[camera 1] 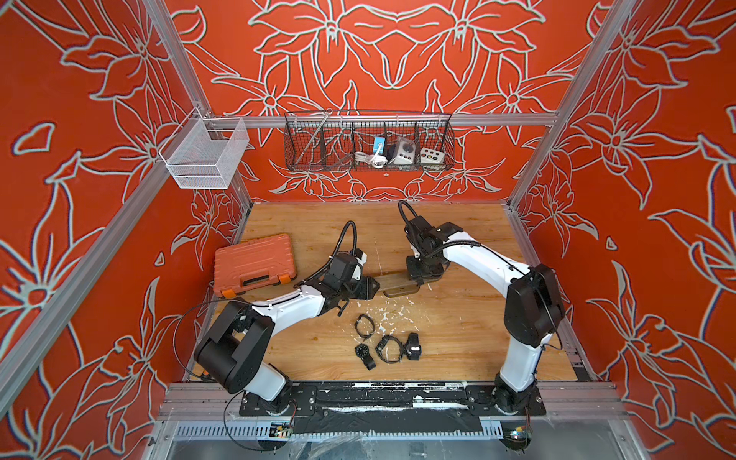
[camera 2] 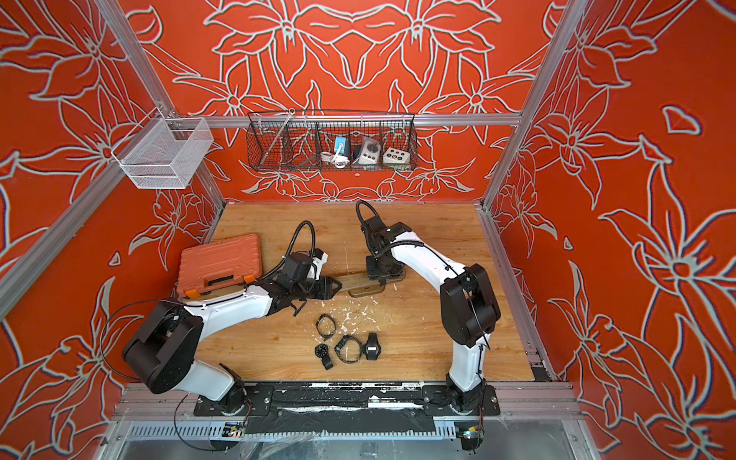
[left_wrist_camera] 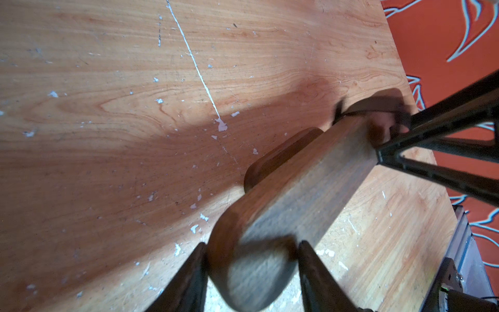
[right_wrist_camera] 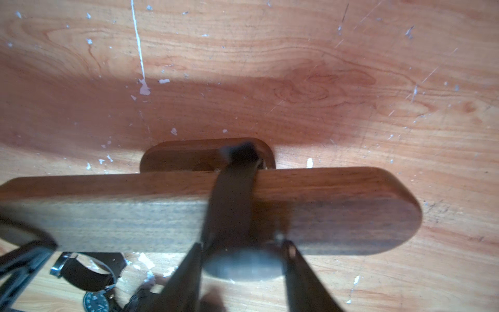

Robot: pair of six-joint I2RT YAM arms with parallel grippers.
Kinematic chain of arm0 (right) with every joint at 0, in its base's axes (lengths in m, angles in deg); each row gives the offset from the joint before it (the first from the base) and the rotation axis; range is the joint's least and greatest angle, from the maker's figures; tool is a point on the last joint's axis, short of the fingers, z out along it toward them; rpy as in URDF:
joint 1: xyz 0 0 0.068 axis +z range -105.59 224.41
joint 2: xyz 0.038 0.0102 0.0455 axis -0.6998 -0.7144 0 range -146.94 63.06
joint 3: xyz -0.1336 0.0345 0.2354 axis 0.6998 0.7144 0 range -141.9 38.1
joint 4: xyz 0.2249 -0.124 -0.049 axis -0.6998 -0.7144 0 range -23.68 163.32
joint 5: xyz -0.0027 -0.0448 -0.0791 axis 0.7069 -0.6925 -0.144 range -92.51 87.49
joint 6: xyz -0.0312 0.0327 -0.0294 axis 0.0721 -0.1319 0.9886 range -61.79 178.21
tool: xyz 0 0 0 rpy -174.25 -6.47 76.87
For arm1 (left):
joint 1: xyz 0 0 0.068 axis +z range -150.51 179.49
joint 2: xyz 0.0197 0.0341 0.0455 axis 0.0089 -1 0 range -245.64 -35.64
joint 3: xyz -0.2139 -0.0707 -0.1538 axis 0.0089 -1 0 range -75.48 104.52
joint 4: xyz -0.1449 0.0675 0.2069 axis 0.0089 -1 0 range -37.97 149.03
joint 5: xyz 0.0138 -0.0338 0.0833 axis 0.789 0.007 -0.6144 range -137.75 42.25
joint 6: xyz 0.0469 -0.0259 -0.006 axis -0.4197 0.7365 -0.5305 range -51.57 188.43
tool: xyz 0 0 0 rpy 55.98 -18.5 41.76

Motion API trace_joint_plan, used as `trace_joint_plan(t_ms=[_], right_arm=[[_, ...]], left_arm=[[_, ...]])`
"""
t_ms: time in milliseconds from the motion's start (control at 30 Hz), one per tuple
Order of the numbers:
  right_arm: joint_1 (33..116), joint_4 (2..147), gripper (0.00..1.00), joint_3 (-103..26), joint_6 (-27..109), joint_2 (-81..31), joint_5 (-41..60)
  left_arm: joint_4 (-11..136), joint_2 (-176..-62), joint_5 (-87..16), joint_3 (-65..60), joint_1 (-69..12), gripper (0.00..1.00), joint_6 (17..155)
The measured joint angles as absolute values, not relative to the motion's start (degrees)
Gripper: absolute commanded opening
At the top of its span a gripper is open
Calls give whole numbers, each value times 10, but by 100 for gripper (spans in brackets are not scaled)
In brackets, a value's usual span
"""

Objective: Place watch on stand
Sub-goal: Place the watch on the stand.

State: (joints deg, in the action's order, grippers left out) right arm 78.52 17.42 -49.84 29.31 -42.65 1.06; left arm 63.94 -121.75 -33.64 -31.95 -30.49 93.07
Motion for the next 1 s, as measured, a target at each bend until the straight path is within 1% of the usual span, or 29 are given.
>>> trace_joint_plan(t_ms=[133, 400, 667, 767, 900, 1000], right_arm=[[785, 182, 59, -498, 294, -426, 4], [785, 200, 50, -488, 297, -415, 0], [799, 207, 50, -488, 302, -415, 1], [805, 207, 52, -488, 303, -415, 1], [807, 208, 59, -486, 306, -407, -1], [807, 210, 63, -470, 307, -375, -12]], left_arm=[[640, -1217, -337, -320, -306, 54, 931], [641, -1217, -338, -320, -306, 54, 930], [641, -1217, -337, -319, -306, 54, 929], [641, -1217, -338, -318, -306, 58, 929], [639, -1216, -347, -316, -306, 66, 931], [616, -1203, -364, -316, -306, 72, 937]])
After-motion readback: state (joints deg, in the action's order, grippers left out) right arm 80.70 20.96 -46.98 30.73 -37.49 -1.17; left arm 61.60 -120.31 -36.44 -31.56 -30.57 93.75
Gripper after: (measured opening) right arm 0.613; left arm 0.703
